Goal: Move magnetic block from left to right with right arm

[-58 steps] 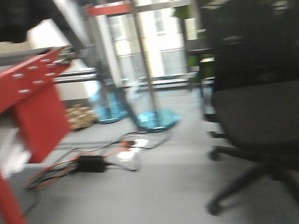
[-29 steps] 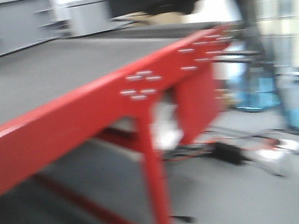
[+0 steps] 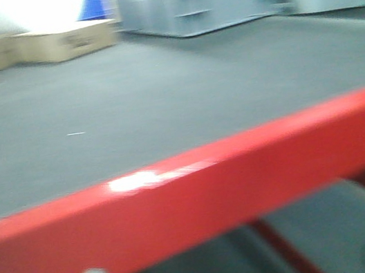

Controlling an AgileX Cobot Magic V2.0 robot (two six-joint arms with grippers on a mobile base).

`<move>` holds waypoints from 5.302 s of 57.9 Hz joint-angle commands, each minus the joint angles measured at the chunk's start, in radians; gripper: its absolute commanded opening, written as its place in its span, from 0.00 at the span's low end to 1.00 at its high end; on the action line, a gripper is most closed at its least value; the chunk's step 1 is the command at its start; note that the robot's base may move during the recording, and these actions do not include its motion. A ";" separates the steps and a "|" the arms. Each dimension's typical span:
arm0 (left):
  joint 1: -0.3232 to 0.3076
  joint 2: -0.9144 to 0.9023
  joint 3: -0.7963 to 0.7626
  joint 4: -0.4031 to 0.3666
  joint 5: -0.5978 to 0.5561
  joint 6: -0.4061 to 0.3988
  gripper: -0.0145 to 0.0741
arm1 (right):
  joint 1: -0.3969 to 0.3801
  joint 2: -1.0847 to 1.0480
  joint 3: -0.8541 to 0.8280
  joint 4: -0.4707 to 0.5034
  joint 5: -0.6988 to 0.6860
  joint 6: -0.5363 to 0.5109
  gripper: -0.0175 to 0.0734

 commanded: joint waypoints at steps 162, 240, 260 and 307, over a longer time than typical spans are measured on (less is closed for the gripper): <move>-0.002 -0.008 0.008 -0.005 -0.081 -0.006 0.02 | 0.249 1.590 -0.735 0.166 -0.002 -0.145 0.43; -0.002 -0.008 0.008 -0.005 -0.081 -0.006 0.02 | 0.247 0.682 -0.097 0.167 -0.347 -0.126 0.26; -0.002 -0.008 0.008 -0.005 -0.081 -0.006 0.02 | 0.247 0.175 0.140 0.167 -0.396 -0.126 0.26; -0.002 -0.008 0.008 -0.005 -0.081 -0.006 0.02 | 0.187 0.057 0.155 0.152 -0.422 -0.126 0.26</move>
